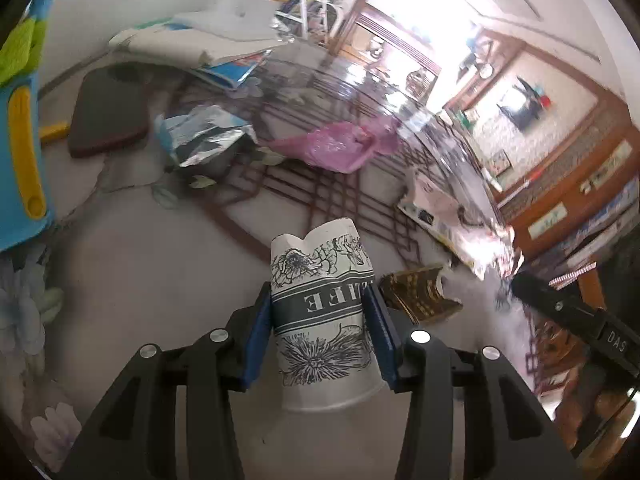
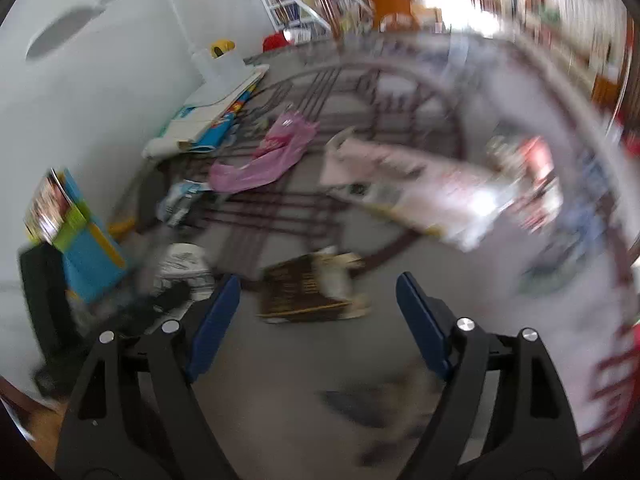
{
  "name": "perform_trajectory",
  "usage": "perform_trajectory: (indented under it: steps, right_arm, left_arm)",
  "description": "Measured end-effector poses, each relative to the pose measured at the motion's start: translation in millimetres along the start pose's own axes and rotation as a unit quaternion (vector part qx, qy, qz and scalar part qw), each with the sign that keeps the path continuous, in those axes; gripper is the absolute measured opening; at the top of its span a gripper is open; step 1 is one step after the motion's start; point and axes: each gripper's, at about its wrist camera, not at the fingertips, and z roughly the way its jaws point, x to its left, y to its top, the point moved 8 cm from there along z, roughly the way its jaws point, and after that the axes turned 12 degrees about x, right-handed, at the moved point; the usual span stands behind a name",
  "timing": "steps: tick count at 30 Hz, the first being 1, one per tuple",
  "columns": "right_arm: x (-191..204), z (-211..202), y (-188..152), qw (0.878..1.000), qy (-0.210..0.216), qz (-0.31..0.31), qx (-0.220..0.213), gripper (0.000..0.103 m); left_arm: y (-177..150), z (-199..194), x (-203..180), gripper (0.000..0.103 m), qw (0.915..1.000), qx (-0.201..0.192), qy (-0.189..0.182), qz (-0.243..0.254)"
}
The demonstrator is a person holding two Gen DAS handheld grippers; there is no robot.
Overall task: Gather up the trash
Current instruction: 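Grasp the white paper cup with the left tool while the right tool grasps the brown box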
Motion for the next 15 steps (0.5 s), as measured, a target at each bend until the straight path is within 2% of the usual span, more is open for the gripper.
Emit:
perform_trajectory:
  steps: [1,3,6,10,12,14,15]
  right_arm:
    - [2.2,3.6,0.1,1.0,0.001,0.004,0.001,0.079]
    - [9.0,10.4,1.4,1.0,-0.028,-0.003,-0.002,0.079]
    - [19.9,13.9,-0.1,0.999,-0.048,-0.026,-0.006,0.079]
    - [41.9,20.9,-1.2,0.997,-0.033,-0.065,-0.005,0.078]
    - [39.8,28.3,0.7,0.998,-0.045,-0.052,0.0,0.078]
    - [24.9,38.2,2.4,0.997,-0.076,-0.009,0.02,0.078]
    - [19.2,41.8,3.5,0.997,-0.075,0.009,0.027,0.078]
  left_arm:
    - [1.3,-0.1,0.6,0.043,1.0,0.0,-0.003,-0.004]
    - [3.2,-0.3,3.4,0.043,0.9999,-0.001,-0.008,-0.014]
    - [6.1,-3.3,5.9,0.043,0.9996,-0.005,-0.018,-0.023]
    - [7.8,-8.0,10.0,0.043,0.999,-0.013,-0.025,-0.034]
    - [7.1,-8.5,11.4,0.043,0.9989,-0.015,-0.025,-0.037]
    - [6.7,-7.4,12.3,0.043,0.9989,-0.014,-0.022,-0.039]
    - [6.3,-7.0,12.6,0.043,0.9989,-0.013,-0.021,-0.039]
